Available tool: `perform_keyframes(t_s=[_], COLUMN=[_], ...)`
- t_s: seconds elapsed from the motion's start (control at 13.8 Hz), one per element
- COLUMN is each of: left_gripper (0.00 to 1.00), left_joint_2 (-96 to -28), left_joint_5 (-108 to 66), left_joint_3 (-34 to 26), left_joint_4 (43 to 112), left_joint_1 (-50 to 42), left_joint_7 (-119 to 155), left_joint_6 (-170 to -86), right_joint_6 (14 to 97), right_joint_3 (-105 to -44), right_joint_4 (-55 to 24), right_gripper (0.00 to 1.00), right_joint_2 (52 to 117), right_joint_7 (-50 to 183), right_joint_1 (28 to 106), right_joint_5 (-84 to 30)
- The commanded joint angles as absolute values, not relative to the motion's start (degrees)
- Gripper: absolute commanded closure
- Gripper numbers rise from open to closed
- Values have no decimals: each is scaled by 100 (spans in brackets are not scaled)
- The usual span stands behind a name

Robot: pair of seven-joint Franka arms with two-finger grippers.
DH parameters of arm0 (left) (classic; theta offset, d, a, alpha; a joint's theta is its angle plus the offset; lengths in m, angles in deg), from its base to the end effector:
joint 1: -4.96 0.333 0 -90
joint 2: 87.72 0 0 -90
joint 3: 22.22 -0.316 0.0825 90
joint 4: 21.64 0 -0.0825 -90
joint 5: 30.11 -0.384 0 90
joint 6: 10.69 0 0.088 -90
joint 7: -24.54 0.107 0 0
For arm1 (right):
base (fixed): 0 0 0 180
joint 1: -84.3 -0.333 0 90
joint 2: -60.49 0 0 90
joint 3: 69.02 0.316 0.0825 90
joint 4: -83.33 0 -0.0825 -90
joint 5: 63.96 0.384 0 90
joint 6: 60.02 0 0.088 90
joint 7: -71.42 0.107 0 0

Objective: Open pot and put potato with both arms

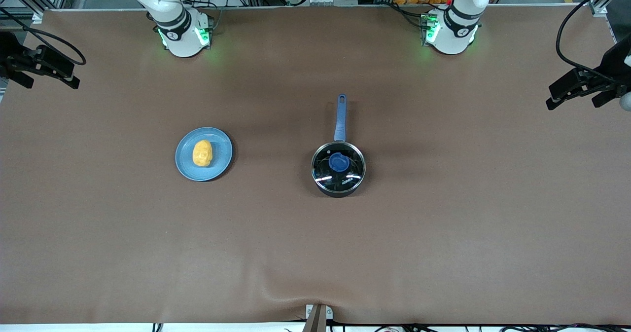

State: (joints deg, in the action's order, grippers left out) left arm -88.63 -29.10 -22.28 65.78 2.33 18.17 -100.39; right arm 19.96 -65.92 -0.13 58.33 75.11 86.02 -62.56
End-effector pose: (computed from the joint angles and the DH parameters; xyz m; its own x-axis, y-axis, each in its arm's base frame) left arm 0.5489 -0.0265 0.6541 0.9964 0.0662 0.0534 0.0650 -0.9976 0.0237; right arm 0.5229 0.0162 0.6825 0.9990 -0.0361 -0.0244 -0.0366 -0.9991 -0.0206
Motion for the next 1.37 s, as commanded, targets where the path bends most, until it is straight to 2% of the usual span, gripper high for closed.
perform_keyframes(t_s=[0.0,1.3], left_gripper=[0,0], left_joint_2=[-8991,-8921], left_joint_5=[-3028,-2879], left_joint_3=[-2222,-2293], left_joint_4=[6712,6704], left_joint_1=[233,320], left_joint_7=[1900,1918], left_joint_6=[-9998,-9998], right_joint_6=[1917,1829], right_joint_3=[-6603,-6603], right_joint_4=[97,97], right_gripper=[0,0], right_joint_2=[5890,5899], right_joint_7=[7493,7502], right_joint_1=[8579,8579], right_joint_5=[-6265,-6256])
